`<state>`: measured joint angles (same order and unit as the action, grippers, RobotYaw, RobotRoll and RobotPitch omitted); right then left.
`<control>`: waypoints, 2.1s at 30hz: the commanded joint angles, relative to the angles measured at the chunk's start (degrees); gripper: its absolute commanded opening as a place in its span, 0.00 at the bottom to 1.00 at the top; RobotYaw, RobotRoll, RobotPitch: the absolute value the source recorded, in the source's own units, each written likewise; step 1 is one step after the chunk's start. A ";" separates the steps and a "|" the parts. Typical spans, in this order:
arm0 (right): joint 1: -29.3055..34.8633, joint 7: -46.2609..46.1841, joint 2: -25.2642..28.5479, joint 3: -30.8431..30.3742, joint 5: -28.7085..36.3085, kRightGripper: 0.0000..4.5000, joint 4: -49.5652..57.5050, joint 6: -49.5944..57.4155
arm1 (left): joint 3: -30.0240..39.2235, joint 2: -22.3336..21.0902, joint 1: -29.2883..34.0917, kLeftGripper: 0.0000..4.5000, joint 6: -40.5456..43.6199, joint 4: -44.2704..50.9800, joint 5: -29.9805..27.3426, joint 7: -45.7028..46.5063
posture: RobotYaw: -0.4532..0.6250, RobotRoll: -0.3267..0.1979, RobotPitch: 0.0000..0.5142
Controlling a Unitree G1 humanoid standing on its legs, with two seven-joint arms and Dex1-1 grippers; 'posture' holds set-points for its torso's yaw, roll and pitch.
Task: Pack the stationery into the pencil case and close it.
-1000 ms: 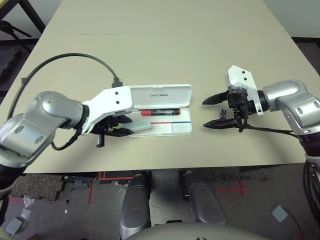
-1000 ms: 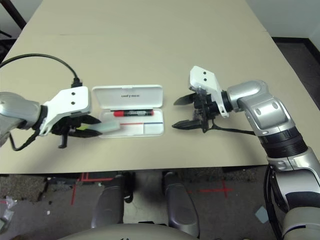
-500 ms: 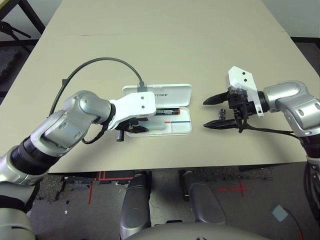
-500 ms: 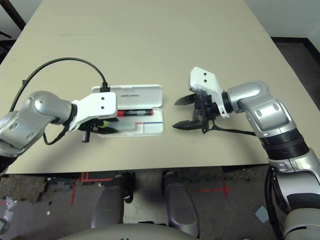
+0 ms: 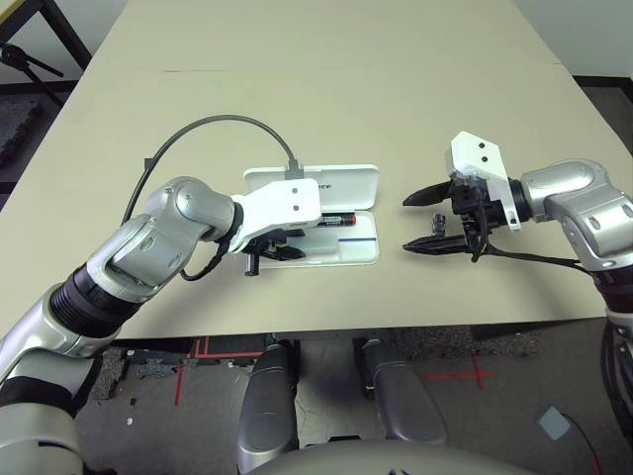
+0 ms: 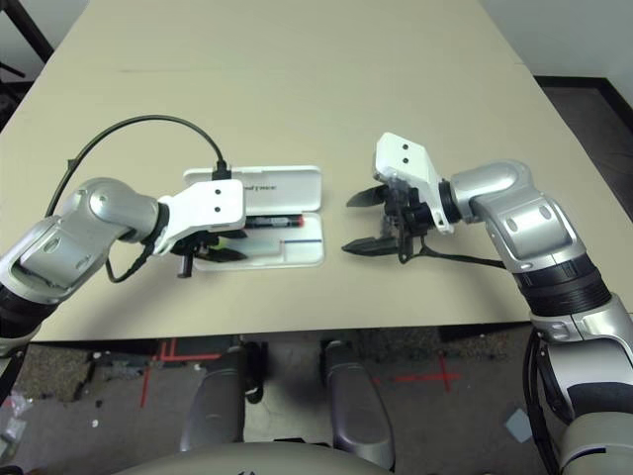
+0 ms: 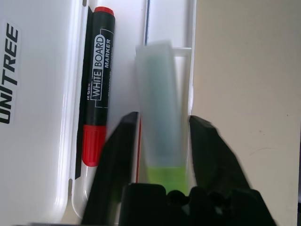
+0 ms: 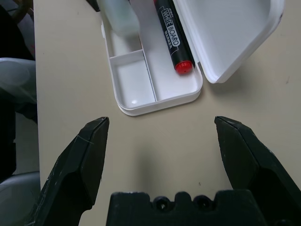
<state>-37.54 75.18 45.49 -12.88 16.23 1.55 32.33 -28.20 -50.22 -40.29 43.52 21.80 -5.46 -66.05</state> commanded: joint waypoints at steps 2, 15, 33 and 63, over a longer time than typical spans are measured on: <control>-0.04 0.15 -0.28 -0.63 -0.65 1.00 -0.80 -0.96 | 1.26 -0.91 0.14 0.83 1.15 0.86 -0.55 -1.09 | 0.38 0.62 0.37; 0.84 -0.02 -0.55 -0.35 -1.59 1.00 -2.40 -2.08 | 21.73 -11.64 10.51 1.00 -1.32 1.89 -12.92 -6.99 | 0.39 0.62 0.38; 0.42 -22.44 -6.20 8.86 -0.55 1.00 6.51 20.51 | 23.07 -11.40 12.45 1.00 -4.84 -0.71 -13.74 -5.64 | 0.36 0.62 0.40; 11.82 -71.57 -39.55 23.26 -10.98 1.00 36.85 60.17 | 14.74 -6.51 4.99 1.00 -12.08 -9.58 -9.22 -9.95 | 0.20 0.62 0.42</control>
<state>-26.89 4.24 6.57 9.81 5.03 36.47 91.29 -12.47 -56.89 -35.06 32.16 12.49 -15.32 -75.19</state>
